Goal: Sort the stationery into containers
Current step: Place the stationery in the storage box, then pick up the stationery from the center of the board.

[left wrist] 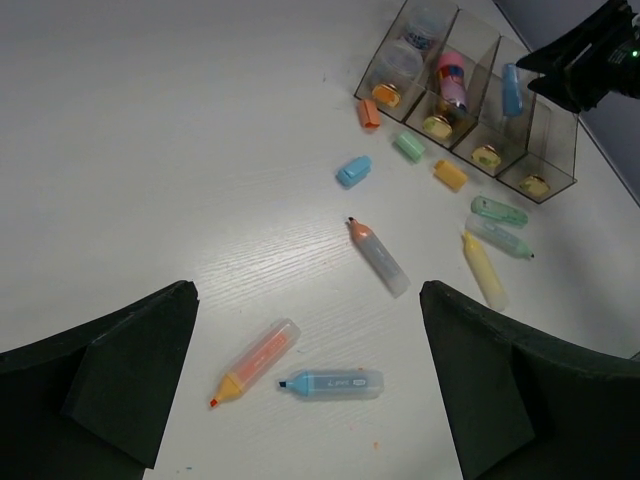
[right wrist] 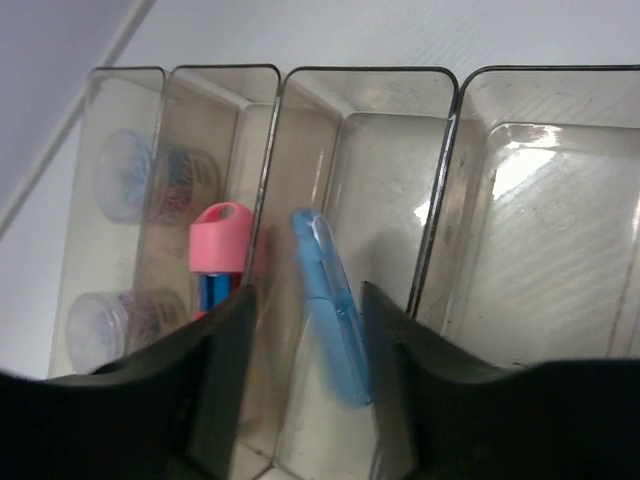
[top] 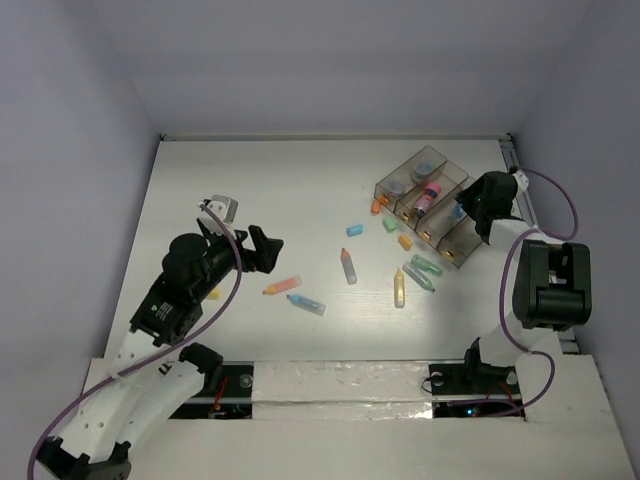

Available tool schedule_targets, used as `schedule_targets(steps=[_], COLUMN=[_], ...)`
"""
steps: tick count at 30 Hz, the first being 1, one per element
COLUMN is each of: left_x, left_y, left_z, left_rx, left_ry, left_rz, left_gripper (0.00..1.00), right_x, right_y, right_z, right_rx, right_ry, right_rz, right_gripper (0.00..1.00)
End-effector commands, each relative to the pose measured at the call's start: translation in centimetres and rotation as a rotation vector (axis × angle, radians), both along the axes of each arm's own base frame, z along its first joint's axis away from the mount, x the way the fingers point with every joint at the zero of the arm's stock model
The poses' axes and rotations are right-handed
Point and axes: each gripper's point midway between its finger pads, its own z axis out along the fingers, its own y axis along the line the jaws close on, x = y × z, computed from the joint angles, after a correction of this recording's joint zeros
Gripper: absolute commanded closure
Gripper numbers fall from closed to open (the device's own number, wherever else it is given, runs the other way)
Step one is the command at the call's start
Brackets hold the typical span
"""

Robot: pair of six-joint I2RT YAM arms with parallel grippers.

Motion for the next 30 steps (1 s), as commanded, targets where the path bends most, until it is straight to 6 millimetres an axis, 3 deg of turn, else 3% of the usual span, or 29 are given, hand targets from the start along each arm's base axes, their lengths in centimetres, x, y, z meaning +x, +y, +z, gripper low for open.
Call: schedule_targets(steps=[1, 3, 5, 11, 13, 16, 17, 18, 19, 21, 22, 24, 25, 27, 28, 29, 30], left_x=[0.5, 0.5, 0.5, 0.4, 0.5, 0.3, 0.0, -0.1, -0.1, 0.3, -0.1, 0.2, -0.1, 0.6, 1.0, 1.4, 1.6], left_y=[-1.0, -1.3, -1.5, -2.4, -3.1, -5.1, -6.0, -6.5, -7.4, -8.4, -10.5, -12.3, -14.4, -16.8, -18.3, -20.3, -21.6], left_z=[0.9, 0.6, 0.5, 0.8, 0.2, -0.7, -0.9, -1.0, -1.3, -1.7, -2.6, -3.1, -4.8, -3.7, -5.6, -4.2, -4.3], left_rx=[-0.023, -0.023, -0.03, -0.098, -0.121, -0.13, -0.12, -0.116, -0.119, -0.109, -0.093, -0.061, -0.006, 0.025, 0.089, 0.114, 0.139], left_ry=[-0.028, -0.017, -0.008, 0.014, 0.05, 0.101, 0.105, 0.108, 0.123, 0.121, 0.148, 0.146, 0.163, 0.092, 0.096, 0.009, -0.017], left_rz=[-0.041, -0.054, -0.061, -0.085, -0.086, -0.116, -0.115, -0.111, -0.109, -0.07, -0.107, -0.095, -0.127, -0.158, -0.185, -0.243, -0.296], left_gripper=[0.08, 0.1, 0.12, 0.17, 0.21, 0.25, 0.27, 0.29, 0.31, 0.37, 0.38, 0.4, 0.4, 0.41, 0.41, 0.41, 0.43], right_x=[1.7, 1.5, 1.5, 0.7, 0.1, -1.6, -2.5, -3.1, -3.7, -5.6, -6.3, -8.2, -8.8, -10.8, -11.5, -12.2, -13.0], right_y=[0.0, 0.1, 0.4, 1.8, 4.1, 7.7, 8.5, 9.3, 10.0, 12.1, 12.4, 12.4, 12.2, 11.5, 11.4, 11.4, 11.4], right_z=[4.0, 4.7, 5.1, 7.4, 8.6, 11.0, 12.2, 12.4, 12.7, 13.3, 13.2, 13.4, 13.7, 15.2, 16.1, 16.8, 17.1], right_rx=[-0.001, -0.006, 0.001, 0.026, 0.044, 0.039, 0.024, 0.02, 0.015, 0.004, -0.004, -0.034, -0.046, -0.078, -0.085, -0.088, -0.094], right_ry=[-0.13, -0.147, -0.159, -0.216, -0.248, -0.315, -0.341, -0.338, -0.343, -0.356, -0.352, -0.349, -0.353, -0.386, -0.407, -0.426, -0.43], right_rz=[0.01, 0.017, 0.032, 0.095, 0.166, 0.267, 0.293, 0.316, 0.335, 0.393, 0.404, 0.417, 0.417, 0.406, 0.407, 0.411, 0.415], right_gripper=[0.43, 0.32, 0.29, 0.3, 0.34, 0.65, 0.83, 0.92, 0.98, 1.0, 1.0, 1.0, 1.0, 1.0, 1.0, 1.0, 1.0])
